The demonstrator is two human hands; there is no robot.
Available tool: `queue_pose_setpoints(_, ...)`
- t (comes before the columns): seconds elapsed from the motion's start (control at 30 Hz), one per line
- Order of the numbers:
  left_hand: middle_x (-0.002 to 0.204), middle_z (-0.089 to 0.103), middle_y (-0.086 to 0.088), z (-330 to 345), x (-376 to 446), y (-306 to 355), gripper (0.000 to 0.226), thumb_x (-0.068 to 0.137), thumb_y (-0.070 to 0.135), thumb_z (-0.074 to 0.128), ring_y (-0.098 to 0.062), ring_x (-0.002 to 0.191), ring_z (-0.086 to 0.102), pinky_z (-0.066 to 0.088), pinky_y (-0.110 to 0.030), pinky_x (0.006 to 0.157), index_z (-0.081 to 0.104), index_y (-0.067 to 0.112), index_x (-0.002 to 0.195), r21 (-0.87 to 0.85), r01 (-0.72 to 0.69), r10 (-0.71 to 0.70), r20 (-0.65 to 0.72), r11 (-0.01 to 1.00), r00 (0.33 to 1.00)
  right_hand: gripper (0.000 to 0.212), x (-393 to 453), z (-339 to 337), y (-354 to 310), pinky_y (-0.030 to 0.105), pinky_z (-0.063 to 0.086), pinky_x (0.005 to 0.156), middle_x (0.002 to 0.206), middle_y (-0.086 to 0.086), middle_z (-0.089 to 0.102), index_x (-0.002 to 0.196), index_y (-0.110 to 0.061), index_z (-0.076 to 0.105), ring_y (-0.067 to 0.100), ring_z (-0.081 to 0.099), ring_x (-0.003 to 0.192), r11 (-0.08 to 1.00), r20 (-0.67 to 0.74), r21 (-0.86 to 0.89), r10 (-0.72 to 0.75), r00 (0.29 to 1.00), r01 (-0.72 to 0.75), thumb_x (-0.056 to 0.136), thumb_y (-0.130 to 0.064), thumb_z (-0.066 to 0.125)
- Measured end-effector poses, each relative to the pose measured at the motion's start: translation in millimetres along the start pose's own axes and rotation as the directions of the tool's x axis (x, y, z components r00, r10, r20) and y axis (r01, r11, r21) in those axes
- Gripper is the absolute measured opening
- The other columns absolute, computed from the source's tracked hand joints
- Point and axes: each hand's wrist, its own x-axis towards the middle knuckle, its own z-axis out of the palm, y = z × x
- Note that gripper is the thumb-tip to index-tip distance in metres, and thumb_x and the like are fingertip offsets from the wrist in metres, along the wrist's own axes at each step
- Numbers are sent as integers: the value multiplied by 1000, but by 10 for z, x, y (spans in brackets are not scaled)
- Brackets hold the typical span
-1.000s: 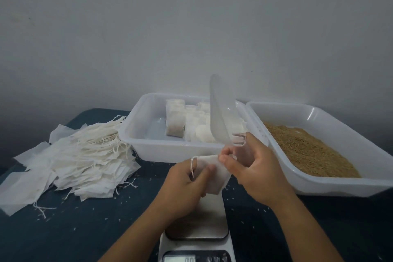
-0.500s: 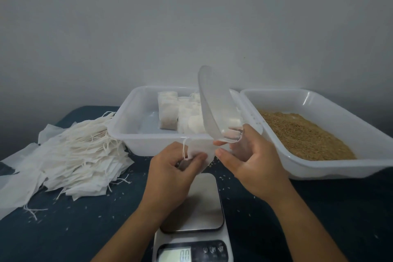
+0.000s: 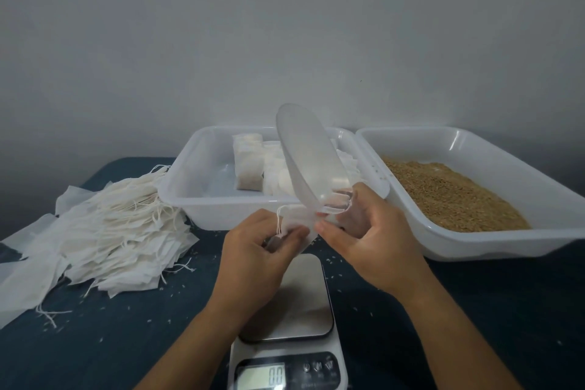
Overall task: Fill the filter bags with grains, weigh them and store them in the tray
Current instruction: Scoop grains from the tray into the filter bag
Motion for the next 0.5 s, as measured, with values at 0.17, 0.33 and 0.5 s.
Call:
queue_pose_setpoints(0.17, 81, 69, 8, 12, 3, -3, 12, 89, 32, 78, -16, 75, 63, 50, -32, 63, 81, 21, 87, -15, -3, 3, 10, 1000, 1000, 31, 8, -6, 34, 21, 57, 70, 90, -1, 75, 98, -10, 61, 11, 71, 82, 1000, -1, 4, 25, 1000, -25, 87, -28, 83)
queue_pose_setpoints(0.33, 79, 67, 9, 6, 8, -27, 18, 88, 40, 74, -16, 74, 61, 46, -26, 60, 81, 23, 89, -2, -24, 24, 27, 1000, 999, 40, -11, 20, 65, 42, 60, 83, 93, -4, 76, 100, -13, 61, 17, 73, 91, 999, 58, 26, 22, 998, -23, 82, -45, 78)
queue_pose_setpoints(0.5, 81, 68, 11, 19, -5, -39, 14, 88, 39, 71, -16, 78, 64, 48, -28, 63, 80, 28, 89, -3, -4, 4, 28, 1000, 1000, 39, -14, -4, 69, 52, 57, 76, 89, 11, 71, 95, -15, 59, 33, 68, 85, 1000, 29, 13, 13, 999, -13, 84, -48, 76)
